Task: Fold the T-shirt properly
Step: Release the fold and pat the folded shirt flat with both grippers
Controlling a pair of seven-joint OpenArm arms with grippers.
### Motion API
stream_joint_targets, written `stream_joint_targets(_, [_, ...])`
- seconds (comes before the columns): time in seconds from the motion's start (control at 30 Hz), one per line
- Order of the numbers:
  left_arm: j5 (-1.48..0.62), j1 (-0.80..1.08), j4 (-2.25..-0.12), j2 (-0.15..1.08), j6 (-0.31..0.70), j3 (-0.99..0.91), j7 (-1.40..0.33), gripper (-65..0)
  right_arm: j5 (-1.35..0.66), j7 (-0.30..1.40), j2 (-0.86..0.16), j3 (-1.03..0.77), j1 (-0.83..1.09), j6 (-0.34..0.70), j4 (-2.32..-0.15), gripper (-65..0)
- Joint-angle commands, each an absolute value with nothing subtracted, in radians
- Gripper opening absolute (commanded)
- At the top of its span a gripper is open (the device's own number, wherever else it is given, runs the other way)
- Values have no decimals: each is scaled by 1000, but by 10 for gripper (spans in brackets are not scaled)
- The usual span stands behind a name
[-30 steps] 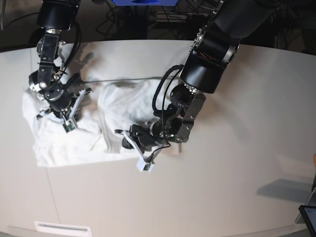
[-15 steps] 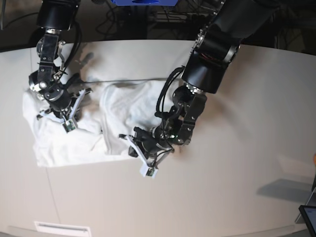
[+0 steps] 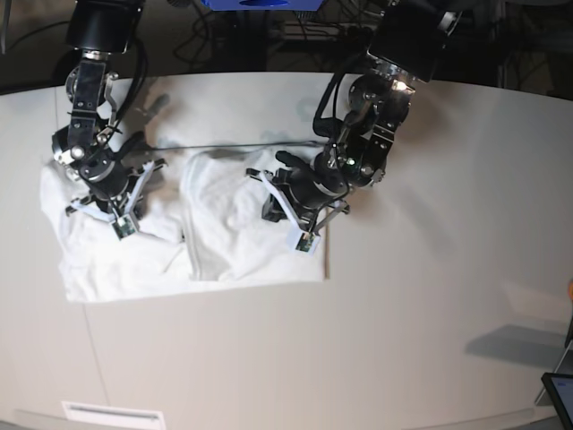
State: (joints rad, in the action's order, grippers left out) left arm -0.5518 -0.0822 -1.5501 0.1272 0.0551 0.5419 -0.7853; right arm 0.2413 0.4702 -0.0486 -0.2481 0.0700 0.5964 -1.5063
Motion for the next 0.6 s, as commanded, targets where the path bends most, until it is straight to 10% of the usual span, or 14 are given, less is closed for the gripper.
stream_joint_targets(0.0, [-564,-97,-1563,114,61,541,-756,-650,294,564,-51,-251,87,608,-1498,-634])
stream_joint_targets(0.57, [-397,-71,-1492,186,62,539,-757,-650,292,565,-36,-246,170,616,-1774,-576])
